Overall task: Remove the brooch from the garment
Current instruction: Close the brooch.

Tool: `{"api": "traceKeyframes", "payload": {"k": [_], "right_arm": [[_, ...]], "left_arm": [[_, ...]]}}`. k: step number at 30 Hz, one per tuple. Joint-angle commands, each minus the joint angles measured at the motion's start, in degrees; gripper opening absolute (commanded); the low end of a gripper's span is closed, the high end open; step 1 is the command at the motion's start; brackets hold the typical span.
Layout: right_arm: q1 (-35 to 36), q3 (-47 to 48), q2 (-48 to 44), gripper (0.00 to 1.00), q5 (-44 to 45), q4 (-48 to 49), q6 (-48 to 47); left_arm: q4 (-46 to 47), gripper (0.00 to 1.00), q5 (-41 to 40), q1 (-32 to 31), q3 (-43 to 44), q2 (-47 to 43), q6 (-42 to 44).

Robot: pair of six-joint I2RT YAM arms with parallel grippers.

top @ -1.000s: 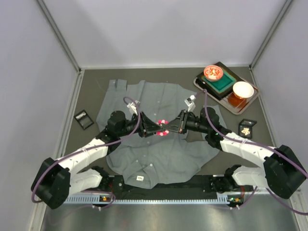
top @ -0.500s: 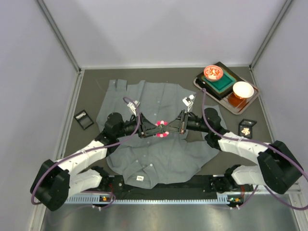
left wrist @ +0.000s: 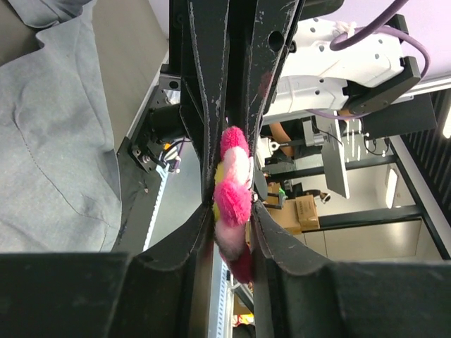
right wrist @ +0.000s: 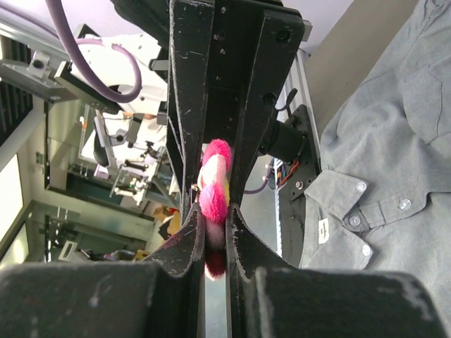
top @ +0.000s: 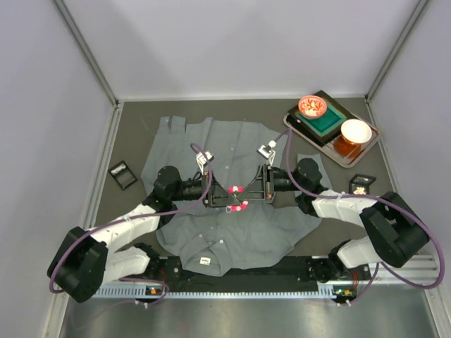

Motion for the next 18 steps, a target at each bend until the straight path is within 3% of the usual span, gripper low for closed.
{"api": "traceKeyframes", "payload": {"k": [1,6,7,11,18], "right_arm": [[2.18,1.20,-2.98,0.00,-4.36,6.58,-3.20],[3.41,1.82,-6.77,0.00,-2.08,-4.39,-11.72],[3.50,1.90,-7.30,0.00,-1.46,-6.23,-13.47],[3.41,1.90,-8.27,0.00,1.44,-11.16,-15.77],[3.41,2.08,-8.97,0.00,4.08,-15.12,-17.18]], "left_arm": [[7.55,0.02,-3.70,-0.69,-0.27,0.92,-2.45],[2.21,0.14,-4.23,-0.69,1.56,-0.04,-0.79],[0.89,0.22,-4.32,-0.69,1.92,-0.30,0.61],[-6.14,0.37,-5.10,-0.69,3.15,-2.59,4.48],[-13.35,0.47,-6.95,-0.51,2.63,-8.03,7.47]]}}
